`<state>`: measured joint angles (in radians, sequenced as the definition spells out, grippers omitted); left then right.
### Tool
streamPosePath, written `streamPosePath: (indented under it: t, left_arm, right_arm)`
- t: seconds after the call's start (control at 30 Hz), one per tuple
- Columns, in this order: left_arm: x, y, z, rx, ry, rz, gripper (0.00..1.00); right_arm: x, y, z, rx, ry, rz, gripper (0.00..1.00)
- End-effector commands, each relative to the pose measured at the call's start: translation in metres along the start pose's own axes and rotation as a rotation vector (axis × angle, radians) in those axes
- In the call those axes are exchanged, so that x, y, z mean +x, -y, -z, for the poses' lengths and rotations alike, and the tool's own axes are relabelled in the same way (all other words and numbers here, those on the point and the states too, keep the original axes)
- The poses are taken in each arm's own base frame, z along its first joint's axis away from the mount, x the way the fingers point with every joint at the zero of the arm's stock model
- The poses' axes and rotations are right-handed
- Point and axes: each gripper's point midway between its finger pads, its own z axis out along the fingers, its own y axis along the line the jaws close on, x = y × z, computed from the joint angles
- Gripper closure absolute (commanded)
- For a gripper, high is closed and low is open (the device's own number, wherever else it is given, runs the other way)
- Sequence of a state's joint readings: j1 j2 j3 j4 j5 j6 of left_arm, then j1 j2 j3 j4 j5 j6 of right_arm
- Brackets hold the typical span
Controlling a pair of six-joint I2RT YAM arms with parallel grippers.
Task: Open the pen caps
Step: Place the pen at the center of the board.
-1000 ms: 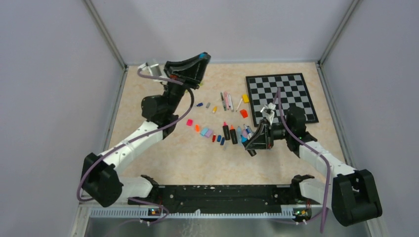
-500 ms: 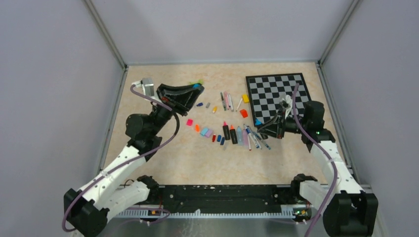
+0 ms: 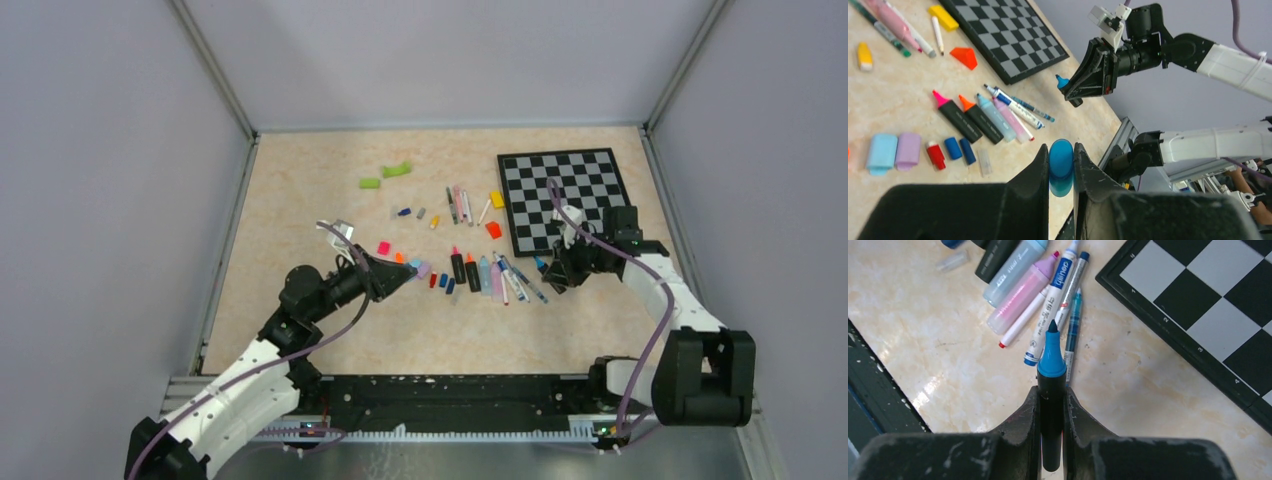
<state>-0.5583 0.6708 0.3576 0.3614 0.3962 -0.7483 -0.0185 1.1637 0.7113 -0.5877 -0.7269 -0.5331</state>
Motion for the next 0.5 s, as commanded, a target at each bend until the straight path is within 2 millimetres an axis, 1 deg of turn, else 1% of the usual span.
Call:
streamPosePath:
  t: [0.0,0.13,0.47]
  left_arm:
    - [0.005,0.0,0.008,0.014,0.026,0.043,1.0]
    - [0.012,-0.007,0.007,0.002,0.014,0.051,1.0]
    - [0.022,-0.015,0.001,-0.002,-0.023,0.077,1.0]
  right_arm:
    - [0.008,0.017,0.0,0.028,-0.081,0.034,0.91]
    - [0.017,0.023,-0.008,0.008,-0.129,0.008,0.89]
    - [0.023,0.031,-0.025,-0.055,-0.176,-0.037,0.83]
